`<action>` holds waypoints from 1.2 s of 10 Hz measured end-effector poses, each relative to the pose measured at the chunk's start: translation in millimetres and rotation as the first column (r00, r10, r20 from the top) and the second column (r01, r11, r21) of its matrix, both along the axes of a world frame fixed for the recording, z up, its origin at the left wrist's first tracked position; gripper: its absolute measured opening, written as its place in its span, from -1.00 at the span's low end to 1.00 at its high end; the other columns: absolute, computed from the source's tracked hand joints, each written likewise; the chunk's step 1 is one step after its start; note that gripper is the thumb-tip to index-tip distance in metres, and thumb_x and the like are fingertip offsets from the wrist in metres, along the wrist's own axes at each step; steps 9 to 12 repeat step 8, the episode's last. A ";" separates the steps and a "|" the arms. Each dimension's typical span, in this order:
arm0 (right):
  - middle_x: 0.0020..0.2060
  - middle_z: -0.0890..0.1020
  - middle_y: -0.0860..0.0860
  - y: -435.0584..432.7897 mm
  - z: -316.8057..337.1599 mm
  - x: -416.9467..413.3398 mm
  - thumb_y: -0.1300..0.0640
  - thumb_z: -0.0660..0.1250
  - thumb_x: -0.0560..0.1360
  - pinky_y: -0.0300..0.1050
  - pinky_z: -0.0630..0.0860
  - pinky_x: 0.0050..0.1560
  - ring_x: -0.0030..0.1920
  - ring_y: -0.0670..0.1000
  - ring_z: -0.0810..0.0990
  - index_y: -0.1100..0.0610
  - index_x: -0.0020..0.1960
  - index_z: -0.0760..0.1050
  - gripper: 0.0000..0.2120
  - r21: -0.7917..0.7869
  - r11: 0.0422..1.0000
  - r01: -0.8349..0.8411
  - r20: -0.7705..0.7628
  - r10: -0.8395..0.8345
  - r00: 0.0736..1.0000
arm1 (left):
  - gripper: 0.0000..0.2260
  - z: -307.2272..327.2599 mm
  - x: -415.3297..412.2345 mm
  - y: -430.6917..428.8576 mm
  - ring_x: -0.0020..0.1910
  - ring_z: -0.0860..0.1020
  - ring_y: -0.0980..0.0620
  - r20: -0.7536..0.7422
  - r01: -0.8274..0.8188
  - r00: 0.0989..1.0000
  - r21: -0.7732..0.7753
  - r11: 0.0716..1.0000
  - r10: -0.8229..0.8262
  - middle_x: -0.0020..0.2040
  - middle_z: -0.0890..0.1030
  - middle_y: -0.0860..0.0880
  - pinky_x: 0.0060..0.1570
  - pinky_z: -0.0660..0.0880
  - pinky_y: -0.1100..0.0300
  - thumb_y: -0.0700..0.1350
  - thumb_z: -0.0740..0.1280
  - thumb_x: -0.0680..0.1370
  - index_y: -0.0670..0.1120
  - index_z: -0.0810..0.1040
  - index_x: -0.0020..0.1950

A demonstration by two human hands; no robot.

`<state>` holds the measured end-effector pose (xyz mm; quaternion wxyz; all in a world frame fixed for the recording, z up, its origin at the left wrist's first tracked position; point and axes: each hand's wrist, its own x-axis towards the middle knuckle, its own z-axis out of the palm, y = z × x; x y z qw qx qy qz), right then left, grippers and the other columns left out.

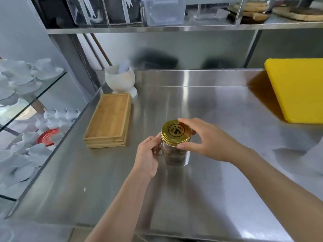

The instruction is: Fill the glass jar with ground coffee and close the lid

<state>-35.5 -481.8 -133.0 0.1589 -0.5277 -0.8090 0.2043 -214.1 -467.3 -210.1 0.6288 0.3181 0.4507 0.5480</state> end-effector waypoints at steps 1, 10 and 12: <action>0.30 0.42 -0.10 -2.9 -13.8 -30.4 -0.19 0.35 0.43 -0.10 0.37 0.28 0.27 -0.10 0.37 -0.04 0.46 0.17 -0.31 -0.019 1.000 0.019 -0.017 -0.020 1.000 | -0.62 -9.6 -26.1 -0.2 -0.41 0.23 0.04 -0.008 0.045 0.999 -0.031 0.999 -0.045 -0.47 0.26 -0.01 -0.33 0.15 0.14 -0.26 0.22 0.52 -0.08 0.20 -0.46; 0.36 0.37 -0.06 -14.0 -48.7 -68.9 -0.24 0.28 0.46 -0.09 0.36 0.28 0.32 0.00 0.36 -0.06 0.49 0.07 -0.28 -0.072 0.994 0.084 0.144 -0.073 0.987 | -0.82 -46.0 -69.5 -6.6 -0.20 0.48 -0.02 -0.218 0.024 0.975 -0.089 0.996 -0.043 -0.27 0.56 -0.07 -0.10 0.39 0.10 -0.03 0.34 0.48 -0.09 0.53 -0.28; 0.36 0.37 -0.06 -14.0 -48.7 -68.9 -0.24 0.28 0.46 -0.09 0.36 0.28 0.32 0.00 0.36 -0.06 0.49 0.07 -0.28 -0.072 0.994 0.084 0.144 -0.073 0.987 | -0.82 -46.0 -69.5 -6.6 -0.20 0.48 -0.02 -0.218 0.024 0.975 -0.089 0.996 -0.043 -0.27 0.56 -0.07 -0.10 0.39 0.10 -0.03 0.34 0.48 -0.09 0.53 -0.28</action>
